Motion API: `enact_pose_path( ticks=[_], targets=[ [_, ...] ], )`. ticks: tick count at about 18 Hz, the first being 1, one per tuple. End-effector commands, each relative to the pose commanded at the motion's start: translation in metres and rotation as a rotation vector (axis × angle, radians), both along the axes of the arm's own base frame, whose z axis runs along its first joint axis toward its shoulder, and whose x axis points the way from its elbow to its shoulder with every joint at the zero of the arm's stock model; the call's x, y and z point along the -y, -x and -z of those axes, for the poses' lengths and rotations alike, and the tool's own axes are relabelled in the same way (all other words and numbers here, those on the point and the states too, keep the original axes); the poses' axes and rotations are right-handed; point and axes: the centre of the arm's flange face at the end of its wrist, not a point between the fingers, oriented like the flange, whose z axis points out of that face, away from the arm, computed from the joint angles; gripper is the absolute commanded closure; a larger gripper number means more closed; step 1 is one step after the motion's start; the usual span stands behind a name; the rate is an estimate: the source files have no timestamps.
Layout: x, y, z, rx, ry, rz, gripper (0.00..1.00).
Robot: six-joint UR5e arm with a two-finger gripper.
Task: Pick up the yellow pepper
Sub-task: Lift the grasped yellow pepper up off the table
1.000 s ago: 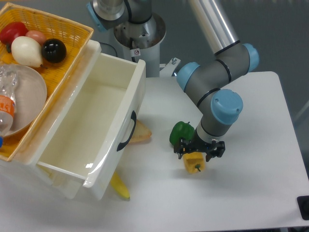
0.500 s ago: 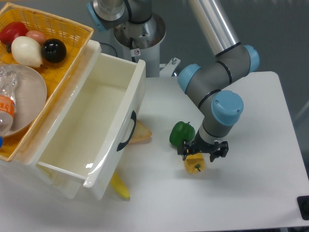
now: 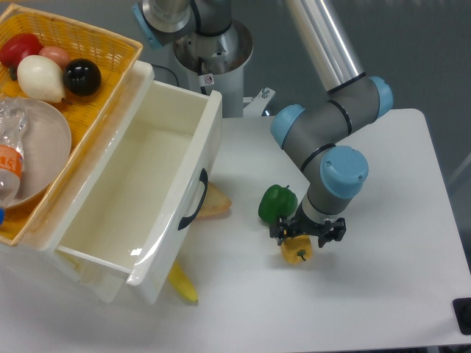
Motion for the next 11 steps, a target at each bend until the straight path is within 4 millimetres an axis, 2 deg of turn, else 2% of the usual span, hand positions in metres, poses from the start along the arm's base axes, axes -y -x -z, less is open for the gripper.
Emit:
enact_pose_path(
  ticks=[3, 5, 6, 8, 9, 11],
  targets=[
    [-0.005, -0.003, 0.010, -0.021, 0.046, 0.018, 0.00],
    [-0.011, -0.004, 0.010, -0.031, 0.051, 0.029, 0.08],
    [-0.011, -0.004, 0.012, -0.028, 0.053, 0.029, 0.15],
    [-0.011, -0.004, 0.010, -0.033, 0.050, 0.030, 0.35],
    [-0.012, -0.003, 0.007, -0.038, 0.047, 0.028, 0.39],
    [-0.013, -0.001, 0.002, -0.049, 0.045, 0.031, 0.59]
  ],
)
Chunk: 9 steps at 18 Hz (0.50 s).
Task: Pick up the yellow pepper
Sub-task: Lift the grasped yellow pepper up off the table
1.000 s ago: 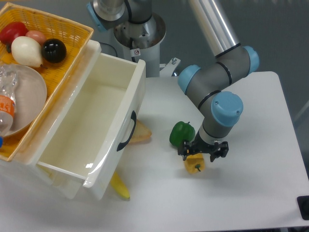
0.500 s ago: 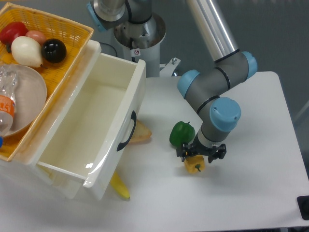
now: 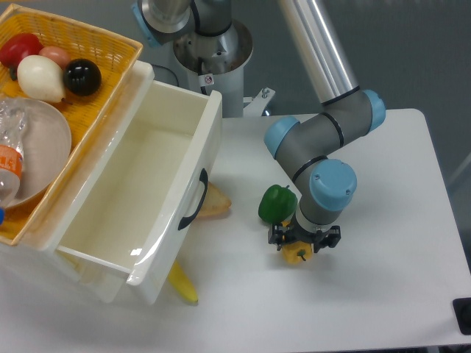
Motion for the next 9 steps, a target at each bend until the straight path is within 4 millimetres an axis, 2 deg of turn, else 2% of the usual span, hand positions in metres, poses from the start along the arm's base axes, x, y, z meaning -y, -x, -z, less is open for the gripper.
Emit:
enact_pose_path(
  ticks=[3, 5, 9],
  targets=[
    [-0.004, 0.004, -0.012, -0.019, -0.012, -0.001, 0.72],
    [-0.006, 0.005, -0.016, -0.027, -0.015, -0.006, 0.76],
    [-0.017, 0.012, -0.048, -0.076, -0.053, -0.018, 0.78]
  ],
)
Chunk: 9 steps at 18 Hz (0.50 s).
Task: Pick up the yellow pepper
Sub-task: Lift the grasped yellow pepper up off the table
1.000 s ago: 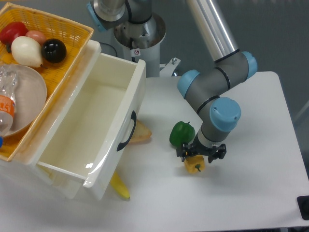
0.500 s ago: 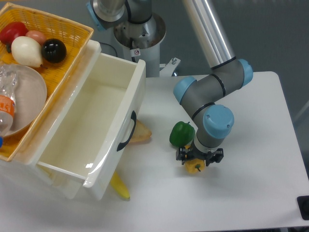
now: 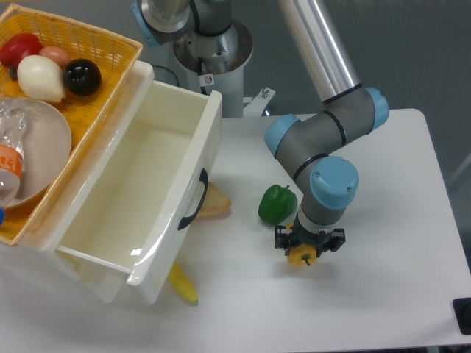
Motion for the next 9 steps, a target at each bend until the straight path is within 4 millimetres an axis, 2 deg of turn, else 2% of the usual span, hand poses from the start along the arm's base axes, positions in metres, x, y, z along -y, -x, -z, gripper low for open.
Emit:
enact_pose_path(
  ticks=[4, 9],
  targets=[
    [-0.006, 0.002, -0.027, -0.062, -0.001, 0.063, 0.78],
    [0.000, 0.000, -0.044, -0.158, 0.098, 0.381, 0.76]
  ],
)
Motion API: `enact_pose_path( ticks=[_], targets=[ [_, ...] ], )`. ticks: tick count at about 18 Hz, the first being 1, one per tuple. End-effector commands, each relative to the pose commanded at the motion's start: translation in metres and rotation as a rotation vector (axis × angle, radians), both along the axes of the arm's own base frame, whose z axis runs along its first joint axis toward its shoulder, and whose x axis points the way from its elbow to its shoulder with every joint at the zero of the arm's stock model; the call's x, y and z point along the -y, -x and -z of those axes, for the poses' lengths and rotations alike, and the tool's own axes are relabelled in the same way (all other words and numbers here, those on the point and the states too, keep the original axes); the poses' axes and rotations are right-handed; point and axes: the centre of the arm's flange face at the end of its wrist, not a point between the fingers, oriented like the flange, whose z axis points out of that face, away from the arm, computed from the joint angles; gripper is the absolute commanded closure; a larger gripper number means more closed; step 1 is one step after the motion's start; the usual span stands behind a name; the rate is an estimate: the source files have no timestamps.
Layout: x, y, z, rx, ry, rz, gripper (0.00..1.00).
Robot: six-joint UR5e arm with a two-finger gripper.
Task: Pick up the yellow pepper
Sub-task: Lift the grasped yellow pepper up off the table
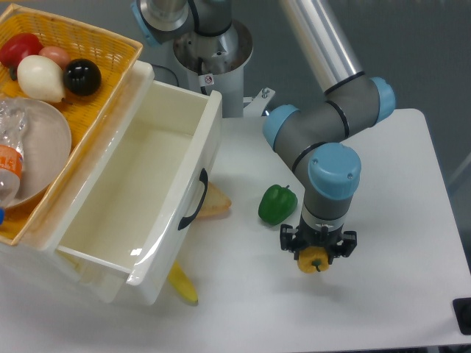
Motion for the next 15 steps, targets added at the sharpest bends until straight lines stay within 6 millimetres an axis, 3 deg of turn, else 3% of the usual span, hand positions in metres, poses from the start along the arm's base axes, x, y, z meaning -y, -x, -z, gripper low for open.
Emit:
enact_pose_path(
  ticks=[4, 7, 11, 15],
  targets=[
    [0.011, 0.011, -0.013, -0.028, 0.103, 0.195, 0.76],
    [0.030, 0.031, -0.023, -0.008, 0.159, 0.297, 0.76],
    [0.041, 0.041, -0.026, -0.008, 0.158, 0.330, 0.76],
    [0.038, 0.043, -0.027, -0.003, 0.131, 0.335, 0.76]
  ],
)
